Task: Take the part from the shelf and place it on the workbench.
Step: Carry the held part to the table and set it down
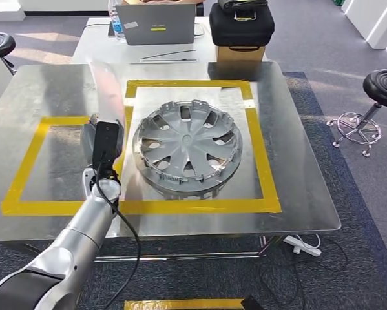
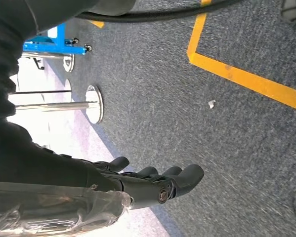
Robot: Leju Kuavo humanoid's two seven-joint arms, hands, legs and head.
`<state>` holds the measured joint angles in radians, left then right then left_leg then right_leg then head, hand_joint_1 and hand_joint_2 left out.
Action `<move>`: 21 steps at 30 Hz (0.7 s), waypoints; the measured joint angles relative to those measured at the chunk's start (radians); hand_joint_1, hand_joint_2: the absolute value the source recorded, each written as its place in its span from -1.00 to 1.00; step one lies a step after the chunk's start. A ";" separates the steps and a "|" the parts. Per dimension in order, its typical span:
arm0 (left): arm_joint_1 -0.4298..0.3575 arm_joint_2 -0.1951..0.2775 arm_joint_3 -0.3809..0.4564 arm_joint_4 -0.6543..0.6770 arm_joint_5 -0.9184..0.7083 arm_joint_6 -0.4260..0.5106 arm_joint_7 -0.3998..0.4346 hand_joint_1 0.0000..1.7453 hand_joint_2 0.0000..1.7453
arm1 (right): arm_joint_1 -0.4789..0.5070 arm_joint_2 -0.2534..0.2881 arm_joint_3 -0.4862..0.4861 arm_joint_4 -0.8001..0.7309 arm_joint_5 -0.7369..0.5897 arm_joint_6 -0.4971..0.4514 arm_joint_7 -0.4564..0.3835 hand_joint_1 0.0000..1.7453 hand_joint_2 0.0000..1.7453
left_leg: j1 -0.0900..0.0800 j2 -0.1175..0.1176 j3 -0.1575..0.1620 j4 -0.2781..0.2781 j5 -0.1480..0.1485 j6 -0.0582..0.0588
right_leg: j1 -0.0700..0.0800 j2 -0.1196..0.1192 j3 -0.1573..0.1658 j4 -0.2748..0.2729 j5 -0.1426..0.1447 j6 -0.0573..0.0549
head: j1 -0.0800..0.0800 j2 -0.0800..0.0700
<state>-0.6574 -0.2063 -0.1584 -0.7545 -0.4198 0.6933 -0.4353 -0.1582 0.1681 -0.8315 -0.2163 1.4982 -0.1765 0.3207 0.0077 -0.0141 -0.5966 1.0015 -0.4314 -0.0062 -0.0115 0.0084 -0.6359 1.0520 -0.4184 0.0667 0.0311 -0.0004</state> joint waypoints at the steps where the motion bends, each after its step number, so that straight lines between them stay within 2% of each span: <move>1: -0.015 0.003 0.049 0.016 -0.041 0.004 -0.006 1.00 1.00 | 0.000 0.002 0.002 0.000 -0.002 0.000 0.001 -1.00 1.00 | -0.002 0.000 -0.001 0.000 0.000 -0.005 | 0.001 0.001 0.012 -0.024 0.002 -0.005 | 0.000 0.000; 3: -0.037 0.008 0.133 0.043 -0.078 0.006 -0.016 1.00 1.00 | 0.000 0.004 0.005 0.000 -0.004 0.000 0.002 -1.00 1.00 | -0.002 0.000 -0.002 -0.003 0.003 -0.016 | 0.003 0.004 0.013 -0.027 -0.001 -0.020 | -0.002 0.000; 5: -0.048 0.011 0.185 0.059 -0.088 0.007 -0.020 1.00 1.00 | 0.000 0.006 0.006 0.000 -0.004 -0.001 0.003 -1.00 1.00 | 0.000 0.001 -0.009 0.012 -0.012 -0.027 | 0.002 0.004 0.013 -0.029 0.001 -0.034 | -0.005 0.000; 6: -0.053 0.013 0.202 0.065 -0.090 0.007 -0.022 1.00 1.00 | -0.001 0.006 0.007 0.000 -0.004 -0.001 0.003 -1.00 1.00 | 0.000 0.002 -0.025 0.046 -0.034 -0.032 | 0.000 0.004 0.014 -0.031 0.002 -0.039 | -0.007 0.000; 7: -0.057 0.014 0.217 0.072 -0.091 0.007 -0.022 1.00 1.00 | -0.002 0.007 0.008 0.000 -0.004 -0.001 0.003 -1.00 1.00 | 0.001 0.002 -0.052 0.103 -0.065 -0.035 | -0.001 0.002 0.015 -0.032 0.001 -0.043 | -0.009 0.000; 9: -0.060 0.016 0.240 0.086 -0.093 0.007 -0.023 1.00 1.00 | -0.003 0.007 0.011 0.000 -0.004 -0.001 0.003 -1.00 1.00 | 0.001 0.003 -0.122 0.241 -0.120 -0.039 | 0.000 0.001 0.015 -0.032 0.001 -0.047 | -0.012 0.000; 10: -0.059 0.017 0.248 0.092 -0.093 0.007 -0.023 1.00 1.00 | -0.002 0.007 0.012 0.000 -0.004 -0.001 0.003 -1.00 1.00 | 0.001 0.003 -0.146 0.282 -0.127 -0.039 | 0.000 0.001 0.015 -0.031 0.001 -0.047 | -0.012 0.000; 11: -0.059 0.017 0.255 0.098 -0.093 0.007 -0.023 1.00 1.00 | -0.002 0.008 0.012 0.000 -0.004 -0.001 0.003 -1.00 1.00 | 0.001 0.003 -0.151 0.287 -0.113 -0.039 | -0.001 0.001 0.016 -0.031 0.000 -0.047 | -0.013 0.000; 12: -0.060 0.017 0.262 0.102 -0.093 0.007 -0.023 1.00 1.00 | -0.002 0.008 0.012 0.000 -0.004 -0.001 0.003 -1.00 1.00 | 0.002 0.003 -0.137 0.251 -0.082 -0.038 | -0.001 0.001 0.017 -0.031 0.000 -0.046 | -0.013 0.000; 14: -0.064 0.018 0.270 0.107 -0.093 0.007 -0.023 1.00 1.00 | -0.003 0.009 0.013 0.000 -0.004 -0.001 0.003 -1.00 1.00 | 0.003 0.005 -0.074 0.119 -0.012 -0.037 | 0.001 0.002 0.018 -0.029 -0.003 -0.040 | -0.015 0.000; 15: -0.067 0.018 0.272 0.109 -0.093 0.007 -0.023 1.00 1.00 | -0.003 0.010 0.013 0.000 -0.004 -0.001 0.003 -1.00 1.00 | 0.003 0.006 -0.047 0.062 0.007 -0.035 | 0.004 0.003 0.017 -0.026 -0.004 -0.036 | -0.016 0.000; 17: -0.068 0.019 0.275 0.114 -0.102 0.007 -0.022 1.00 1.00 | -0.004 0.010 0.013 0.000 -0.004 -0.001 0.003 -1.00 1.00 | 0.003 0.006 -0.026 0.014 0.012 -0.026 | 0.009 0.004 0.013 -0.024 -0.005 -0.027 | -0.016 0.000; 19: -0.067 0.019 0.293 0.116 -0.157 0.007 -0.017 1.00 1.00 | -0.003 0.010 0.013 0.000 -0.005 -0.001 0.003 -1.00 1.00 | 0.003 0.005 -0.027 0.012 0.010 -0.012 | 0.007 0.004 0.011 -0.025 -0.006 -0.019 | -0.013 0.000; 21: -0.070 0.018 0.343 0.117 -0.255 0.007 -0.014 1.00 1.00 | -0.002 0.010 0.013 0.000 -0.006 -0.001 0.004 -1.00 1.00 | 0.006 0.005 -0.026 0.011 0.012 0.000 | 0.005 0.000 -0.008 0.016 -0.034 -0.009 | -0.008 0.000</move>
<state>-0.7269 -0.1879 0.1847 -0.6377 -0.6748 0.7005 -0.4492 -0.1602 0.1781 -0.8183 -0.2159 1.4923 -0.1780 0.3243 0.0133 -0.0088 -0.6228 1.0129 -0.4194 -0.0063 -0.0061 0.0089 -0.6438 1.0679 -0.4521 0.0574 0.0235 -0.0004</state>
